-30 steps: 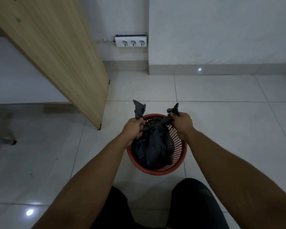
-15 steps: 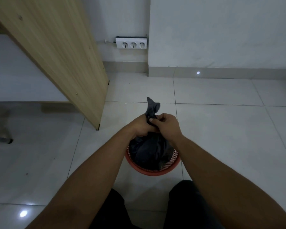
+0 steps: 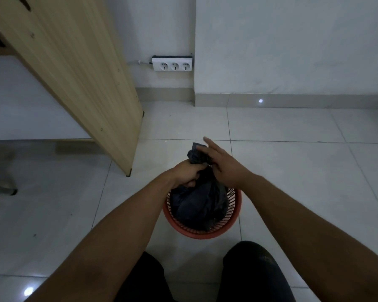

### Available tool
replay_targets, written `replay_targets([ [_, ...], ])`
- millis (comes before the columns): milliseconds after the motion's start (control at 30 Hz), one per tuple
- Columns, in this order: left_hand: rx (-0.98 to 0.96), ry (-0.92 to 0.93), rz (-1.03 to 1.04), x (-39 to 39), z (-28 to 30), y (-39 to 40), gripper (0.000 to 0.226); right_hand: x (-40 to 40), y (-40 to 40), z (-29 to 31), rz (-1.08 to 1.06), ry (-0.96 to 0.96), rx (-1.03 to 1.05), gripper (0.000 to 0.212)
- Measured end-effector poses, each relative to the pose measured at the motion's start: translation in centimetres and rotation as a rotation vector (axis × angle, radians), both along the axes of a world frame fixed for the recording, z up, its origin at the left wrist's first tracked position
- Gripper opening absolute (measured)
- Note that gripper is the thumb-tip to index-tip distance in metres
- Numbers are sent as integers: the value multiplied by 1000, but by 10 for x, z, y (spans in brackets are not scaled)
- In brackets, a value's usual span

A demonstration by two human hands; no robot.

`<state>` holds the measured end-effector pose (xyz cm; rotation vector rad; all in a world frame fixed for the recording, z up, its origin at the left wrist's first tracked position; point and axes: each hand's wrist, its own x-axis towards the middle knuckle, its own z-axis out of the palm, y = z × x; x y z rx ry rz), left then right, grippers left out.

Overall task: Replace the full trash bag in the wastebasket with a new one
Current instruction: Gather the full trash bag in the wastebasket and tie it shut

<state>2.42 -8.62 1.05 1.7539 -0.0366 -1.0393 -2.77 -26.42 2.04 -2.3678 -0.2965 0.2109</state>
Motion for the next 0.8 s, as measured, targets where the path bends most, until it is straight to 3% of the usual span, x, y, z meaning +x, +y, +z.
replay_targets([
  [100, -16, 122, 23, 1, 4, 3, 36, 12, -1, 3, 38, 19, -63, 50],
  [233, -121, 257, 149, 5, -1, 13, 41, 16, -5, 6, -106, -57, -215, 17],
  [400, -339, 425, 346, 6, -1, 15, 18, -3, 11, 1, -271, -19, 68, 12],
  [467, -378, 432, 368, 6, -3, 15, 7, -9, 13, -2, -246, 38, 151, 14],
  [567, -379, 368, 355, 6, -6, 18, 13, -13, 4, -2, -65, 148, 100, 27],
  [633, -332, 271, 292, 4, -6, 18, 18, -11, -3, -3, -121, 113, 179, 22],
  [733, -287, 126, 139, 2, 0, 13, 28, -4, -3, -2, -212, 169, 390, 44],
  [800, -261, 7, 62, 0, 5, 10, 34, -1, 1, -2, -131, 257, 352, 59],
])
